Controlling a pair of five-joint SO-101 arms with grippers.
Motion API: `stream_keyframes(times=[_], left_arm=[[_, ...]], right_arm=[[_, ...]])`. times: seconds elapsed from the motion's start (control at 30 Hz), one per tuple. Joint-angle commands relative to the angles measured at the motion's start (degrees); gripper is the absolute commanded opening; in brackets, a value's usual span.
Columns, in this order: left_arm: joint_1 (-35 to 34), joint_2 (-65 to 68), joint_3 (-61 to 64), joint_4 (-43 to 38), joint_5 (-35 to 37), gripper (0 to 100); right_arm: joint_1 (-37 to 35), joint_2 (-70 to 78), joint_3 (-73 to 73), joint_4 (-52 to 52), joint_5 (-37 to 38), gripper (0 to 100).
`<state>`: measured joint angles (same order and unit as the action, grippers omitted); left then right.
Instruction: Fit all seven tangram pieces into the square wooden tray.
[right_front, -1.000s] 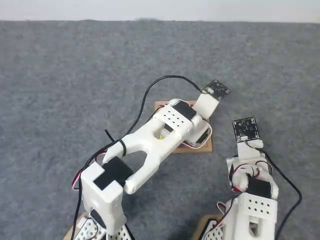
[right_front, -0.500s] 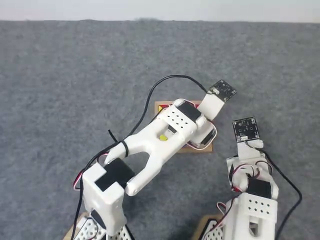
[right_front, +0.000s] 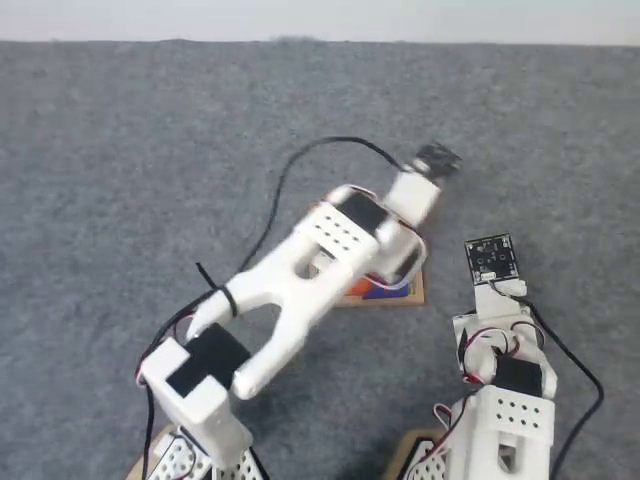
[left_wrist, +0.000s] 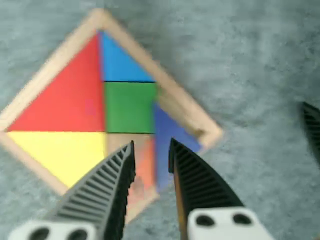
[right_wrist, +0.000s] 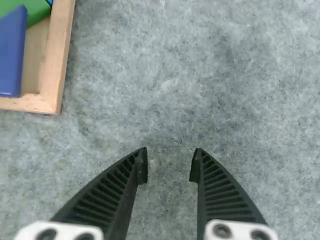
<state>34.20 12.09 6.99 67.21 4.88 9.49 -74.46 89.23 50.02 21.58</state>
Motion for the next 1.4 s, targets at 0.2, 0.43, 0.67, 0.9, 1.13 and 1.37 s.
stream_keyframes(times=[0.2,0.43,0.67,0.9,1.13,1.37], left_arm=[[-4.1,2.8,7.3,-8.4,-1.2,11],[-2.4,3.5,7.3,-8.6,-1.1,10],[-2.1,3.5,7.2,-11.3,-1.3,11],[-1.1,2.5,7.1,-11.3,-1.4,10],[0.3,-10.5,9.1,-2.2,-1.1,10],[0.4,-16.0,23.3,-8.9,-4.1,10]], right_arm=[[-0.5,-1.0,-1.4,-0.7,0.7,15.8],[-0.4,-1.0,-1.4,-0.7,0.7,15.8],[-0.5,-1.0,-1.4,-0.7,0.7,15.8],[-0.5,-1.0,-1.4,-0.7,0.7,15.8],[-0.5,-1.0,-1.4,-0.7,0.7,15.8],[-0.5,-1.0,-1.4,-0.7,0.7,15.8]])
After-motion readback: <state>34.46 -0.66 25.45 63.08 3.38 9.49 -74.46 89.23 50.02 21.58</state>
